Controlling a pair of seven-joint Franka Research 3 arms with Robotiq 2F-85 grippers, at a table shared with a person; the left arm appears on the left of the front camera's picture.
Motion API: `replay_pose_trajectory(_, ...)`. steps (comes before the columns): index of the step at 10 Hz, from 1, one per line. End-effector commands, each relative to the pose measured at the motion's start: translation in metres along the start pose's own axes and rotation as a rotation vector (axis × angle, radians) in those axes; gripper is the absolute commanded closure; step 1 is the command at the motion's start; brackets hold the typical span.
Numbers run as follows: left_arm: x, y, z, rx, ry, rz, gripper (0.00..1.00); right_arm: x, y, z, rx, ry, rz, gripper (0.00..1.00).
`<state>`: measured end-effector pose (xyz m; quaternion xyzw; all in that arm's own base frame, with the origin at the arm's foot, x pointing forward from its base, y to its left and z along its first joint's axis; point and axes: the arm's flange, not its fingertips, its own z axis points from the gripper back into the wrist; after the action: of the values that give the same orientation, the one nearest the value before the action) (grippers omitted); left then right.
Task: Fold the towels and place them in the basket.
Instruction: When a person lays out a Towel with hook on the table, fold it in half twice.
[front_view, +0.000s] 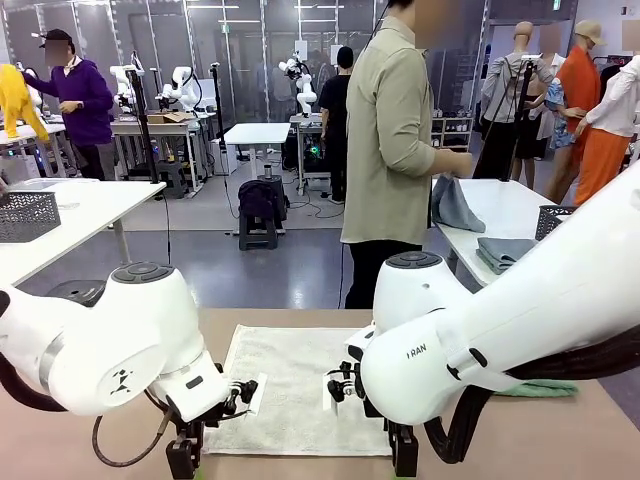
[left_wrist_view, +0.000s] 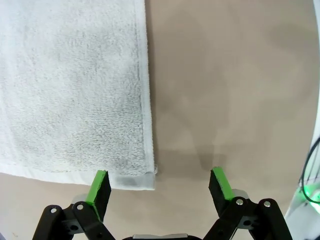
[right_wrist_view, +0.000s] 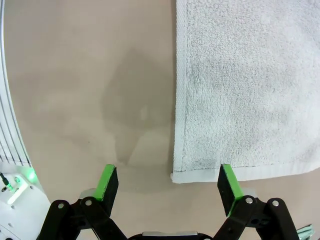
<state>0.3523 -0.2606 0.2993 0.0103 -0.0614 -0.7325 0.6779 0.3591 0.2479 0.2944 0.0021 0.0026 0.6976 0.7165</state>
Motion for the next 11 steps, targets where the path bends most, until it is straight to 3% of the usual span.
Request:
replay_pose_trajectory(1,0.002,0.007,-0.003,0.039,0.009,-0.004,0.0,0.005,-0.004,-0.005,-0.018,0.009,-0.026,0.0)
replay_pose_trajectory(11,0.004,0.034,-0.019,0.023,0.022,0.01,0.0,0.005,-0.006,-0.01,-0.017,-0.005,-0.041,0.0)
